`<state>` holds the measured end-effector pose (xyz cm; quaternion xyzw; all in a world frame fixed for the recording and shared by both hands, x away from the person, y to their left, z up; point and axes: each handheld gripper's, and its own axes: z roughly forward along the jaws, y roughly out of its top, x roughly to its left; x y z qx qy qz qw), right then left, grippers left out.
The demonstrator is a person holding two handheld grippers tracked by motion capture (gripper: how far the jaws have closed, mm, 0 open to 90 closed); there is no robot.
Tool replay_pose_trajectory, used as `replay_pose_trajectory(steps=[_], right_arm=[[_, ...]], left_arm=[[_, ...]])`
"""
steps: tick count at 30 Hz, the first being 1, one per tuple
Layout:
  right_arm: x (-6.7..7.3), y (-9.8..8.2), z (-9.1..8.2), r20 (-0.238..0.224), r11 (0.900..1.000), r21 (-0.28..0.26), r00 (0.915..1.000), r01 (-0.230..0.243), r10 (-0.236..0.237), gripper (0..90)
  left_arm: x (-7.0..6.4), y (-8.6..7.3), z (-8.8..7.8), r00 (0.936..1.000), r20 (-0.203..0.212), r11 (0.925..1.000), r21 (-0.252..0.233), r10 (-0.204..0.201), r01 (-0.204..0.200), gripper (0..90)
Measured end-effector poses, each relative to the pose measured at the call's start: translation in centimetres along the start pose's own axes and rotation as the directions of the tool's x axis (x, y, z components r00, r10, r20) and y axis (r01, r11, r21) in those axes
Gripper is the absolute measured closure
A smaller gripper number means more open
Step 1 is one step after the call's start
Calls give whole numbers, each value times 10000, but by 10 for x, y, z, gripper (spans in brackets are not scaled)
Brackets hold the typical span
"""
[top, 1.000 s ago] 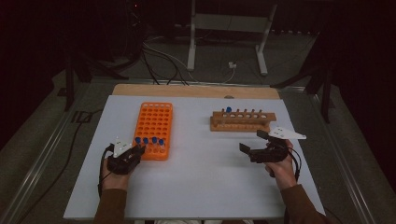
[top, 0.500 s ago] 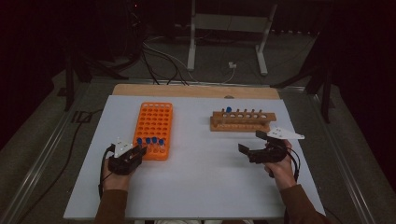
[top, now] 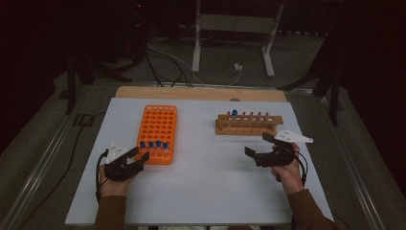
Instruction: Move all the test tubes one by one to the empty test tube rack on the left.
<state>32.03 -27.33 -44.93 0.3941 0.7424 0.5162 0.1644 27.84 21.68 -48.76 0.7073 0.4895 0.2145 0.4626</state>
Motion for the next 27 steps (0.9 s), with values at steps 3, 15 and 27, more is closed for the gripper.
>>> replay_pose_trajectory(steps=[3,15,27], right_arm=[[0,4,1,23,10000,-92,10000,17,-17,0],[0,41,26,442,9994,-95,9985,321,-317,34],[-8,57,83,1159,9981,553,9927,267,-330,202]], left_arm=[[0,0,-4,9998,191,9996,-266,-32,37,449],[-5,6,-13,9999,-20,9930,-1175,119,-121,142],[-3,5,-11,9999,-109,9947,-1027,-106,94,8]])
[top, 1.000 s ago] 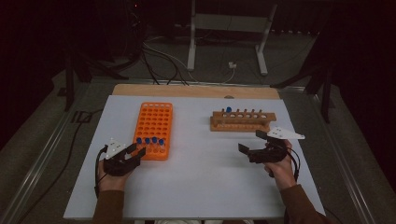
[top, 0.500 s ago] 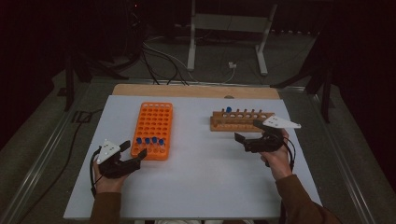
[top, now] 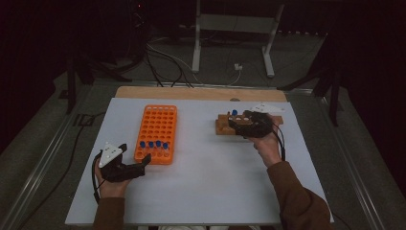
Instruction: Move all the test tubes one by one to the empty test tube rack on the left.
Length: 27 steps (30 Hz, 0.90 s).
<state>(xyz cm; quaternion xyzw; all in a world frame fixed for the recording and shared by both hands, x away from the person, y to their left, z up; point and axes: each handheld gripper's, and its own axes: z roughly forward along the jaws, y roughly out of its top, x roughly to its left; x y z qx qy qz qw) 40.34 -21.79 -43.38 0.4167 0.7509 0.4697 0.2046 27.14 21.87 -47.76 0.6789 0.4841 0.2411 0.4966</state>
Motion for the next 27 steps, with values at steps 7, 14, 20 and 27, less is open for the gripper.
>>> replay_pose_trajectory(steps=[7,14,20,27], right_arm=[[-7,-3,24,613,9992,163,9975,-354,343,496],[-6,-8,38,816,9992,381,9966,-154,123,642],[-4,-10,44,918,9992,301,9955,-280,252,757],[-6,-5,36,925,9997,-18,9954,-233,233,762]], left_arm=[[1,0,-1,9999,-8,9999,-98,-106,106,8],[1,1,-3,9997,-82,9994,-291,-208,206,8],[-2,9,-9,9997,-136,9976,-671,-184,175,8],[-18,27,-15,9987,-393,9940,-1040,312,-351,9]])
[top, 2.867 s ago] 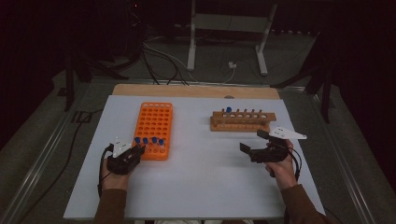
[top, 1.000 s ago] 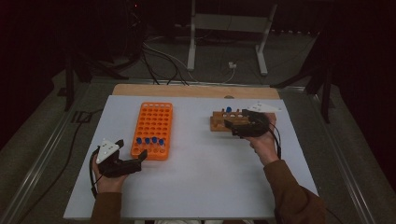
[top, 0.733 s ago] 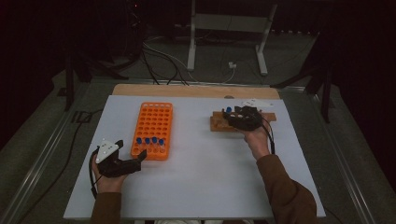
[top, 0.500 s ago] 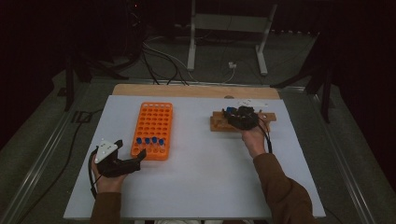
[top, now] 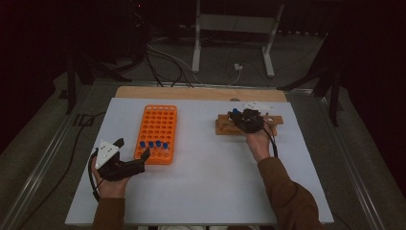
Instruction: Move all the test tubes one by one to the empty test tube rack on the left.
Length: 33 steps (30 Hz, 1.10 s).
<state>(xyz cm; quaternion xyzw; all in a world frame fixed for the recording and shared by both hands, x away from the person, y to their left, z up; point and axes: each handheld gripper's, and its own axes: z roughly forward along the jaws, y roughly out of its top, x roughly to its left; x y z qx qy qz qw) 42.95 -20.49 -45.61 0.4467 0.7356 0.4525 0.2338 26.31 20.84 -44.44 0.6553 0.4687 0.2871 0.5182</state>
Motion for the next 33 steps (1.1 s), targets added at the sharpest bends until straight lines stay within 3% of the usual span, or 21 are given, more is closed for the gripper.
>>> replay_pose_trajectory(steps=[10,17,20,26,30,33], right_arm=[[1,35,-35,-114,9951,-916,9992,371,-383,762],[16,46,-50,-700,9946,-868,9956,568,-630,762],[27,46,-53,-1158,9957,-644,9906,661,-732,761],[50,44,-56,-2160,9977,-246,9740,639,-677,760],[64,43,-59,-2761,9979,-156,9590,626,-645,760],[75,42,-60,-3048,9978,-110,9501,659,-662,759]], left_arm=[[-33,35,18,9957,407,9965,-36,837,-836,23],[-69,49,46,9880,916,9922,-88,1245,-1242,84],[-87,51,61,9835,1072,9890,98,1458,-1477,159],[-115,47,91,9640,1813,9760,622,1944,-2085,307],[-126,45,104,9548,2031,9684,781,2172,-2369,467],[-132,44,112,9532,2196,9697,817,2079,-2303,568]])
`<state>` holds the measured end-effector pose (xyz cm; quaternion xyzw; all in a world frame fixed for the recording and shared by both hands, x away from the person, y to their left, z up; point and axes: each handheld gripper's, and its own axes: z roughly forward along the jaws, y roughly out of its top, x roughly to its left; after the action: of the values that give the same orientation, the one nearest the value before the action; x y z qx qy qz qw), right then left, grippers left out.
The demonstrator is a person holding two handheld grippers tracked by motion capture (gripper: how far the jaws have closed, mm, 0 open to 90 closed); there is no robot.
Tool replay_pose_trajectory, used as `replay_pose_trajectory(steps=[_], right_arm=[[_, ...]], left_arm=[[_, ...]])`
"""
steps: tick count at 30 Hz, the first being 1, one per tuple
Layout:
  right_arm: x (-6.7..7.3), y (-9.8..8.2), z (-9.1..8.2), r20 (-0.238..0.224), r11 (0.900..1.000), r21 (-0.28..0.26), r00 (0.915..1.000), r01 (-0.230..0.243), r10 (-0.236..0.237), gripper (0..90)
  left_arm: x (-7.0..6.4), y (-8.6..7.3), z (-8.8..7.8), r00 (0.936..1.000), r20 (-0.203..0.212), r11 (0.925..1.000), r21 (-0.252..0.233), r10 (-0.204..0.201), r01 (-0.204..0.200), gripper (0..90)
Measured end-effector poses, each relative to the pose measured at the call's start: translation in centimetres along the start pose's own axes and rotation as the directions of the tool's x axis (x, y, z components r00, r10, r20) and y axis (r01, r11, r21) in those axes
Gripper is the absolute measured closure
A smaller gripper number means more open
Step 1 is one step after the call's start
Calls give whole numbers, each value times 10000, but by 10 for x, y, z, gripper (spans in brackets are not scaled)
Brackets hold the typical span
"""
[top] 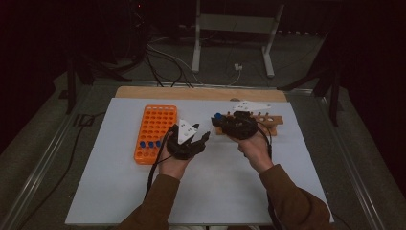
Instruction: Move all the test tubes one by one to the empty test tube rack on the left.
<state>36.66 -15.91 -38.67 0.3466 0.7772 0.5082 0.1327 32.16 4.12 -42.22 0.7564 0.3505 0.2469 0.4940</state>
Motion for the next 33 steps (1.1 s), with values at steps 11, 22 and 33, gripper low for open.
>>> replay_pose_trajectory(steps=[11,22,33], right_arm=[[17,-2,7,-569,9998,153,9983,137,-128,758],[0,-2,-15,-715,9982,-512,9971,-311,274,325],[-35,-32,-32,538,9986,-271,9975,-443,457,52]], left_arm=[[-2,-2,9,9993,305,9996,166,202,-207,778],[19,0,1,9991,-158,9992,40,-402,403,784],[61,1,-38,9857,-965,9854,-1133,-1379,1268,784]])
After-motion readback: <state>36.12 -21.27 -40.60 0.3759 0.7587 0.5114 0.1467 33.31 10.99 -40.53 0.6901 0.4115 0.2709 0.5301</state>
